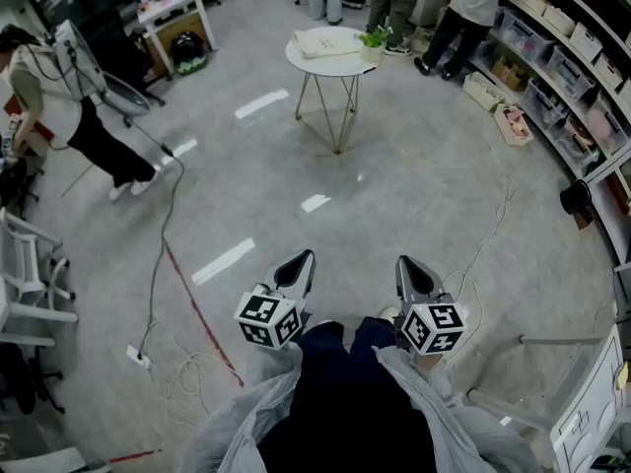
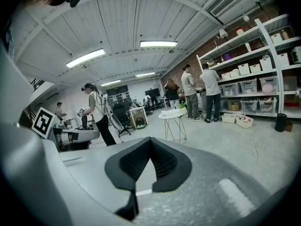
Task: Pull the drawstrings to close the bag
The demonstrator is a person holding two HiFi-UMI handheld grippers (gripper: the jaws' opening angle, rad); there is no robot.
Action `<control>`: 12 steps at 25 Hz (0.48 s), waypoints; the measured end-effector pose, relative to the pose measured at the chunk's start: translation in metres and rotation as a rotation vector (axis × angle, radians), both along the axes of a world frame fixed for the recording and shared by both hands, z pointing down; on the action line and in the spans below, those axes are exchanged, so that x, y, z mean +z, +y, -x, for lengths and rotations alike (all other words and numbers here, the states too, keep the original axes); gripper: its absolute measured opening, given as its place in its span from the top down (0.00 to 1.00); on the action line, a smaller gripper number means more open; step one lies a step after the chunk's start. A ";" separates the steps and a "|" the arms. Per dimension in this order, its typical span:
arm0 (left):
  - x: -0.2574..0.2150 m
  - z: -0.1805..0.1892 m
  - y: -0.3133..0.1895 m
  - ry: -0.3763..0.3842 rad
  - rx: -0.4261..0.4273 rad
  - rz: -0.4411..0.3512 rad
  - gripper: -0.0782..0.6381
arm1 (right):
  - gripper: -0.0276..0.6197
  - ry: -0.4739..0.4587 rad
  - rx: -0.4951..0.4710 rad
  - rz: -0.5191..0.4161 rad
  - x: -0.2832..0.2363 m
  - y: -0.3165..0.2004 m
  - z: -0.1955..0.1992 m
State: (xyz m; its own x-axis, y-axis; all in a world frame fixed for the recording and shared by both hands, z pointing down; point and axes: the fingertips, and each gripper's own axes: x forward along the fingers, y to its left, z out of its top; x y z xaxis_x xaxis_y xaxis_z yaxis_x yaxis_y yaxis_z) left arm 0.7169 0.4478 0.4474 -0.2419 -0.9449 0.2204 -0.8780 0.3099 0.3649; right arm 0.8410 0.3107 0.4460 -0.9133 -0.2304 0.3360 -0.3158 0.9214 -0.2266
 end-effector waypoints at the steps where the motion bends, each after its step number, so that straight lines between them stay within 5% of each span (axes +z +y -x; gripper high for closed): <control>1: 0.000 0.001 0.000 -0.003 0.003 0.001 0.87 | 0.95 0.000 -0.001 -0.002 0.001 0.000 0.001; 12: 0.010 0.006 0.011 -0.007 0.041 0.023 0.87 | 0.95 0.008 0.031 0.006 0.010 0.016 0.009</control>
State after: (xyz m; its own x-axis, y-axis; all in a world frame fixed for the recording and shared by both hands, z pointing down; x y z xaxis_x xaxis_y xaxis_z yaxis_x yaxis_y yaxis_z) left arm 0.7110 0.4590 0.4575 -0.2050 -0.9487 0.2407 -0.8924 0.2821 0.3522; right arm 0.8317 0.3267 0.4563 -0.9030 -0.2559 0.3450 -0.3456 0.9098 -0.2298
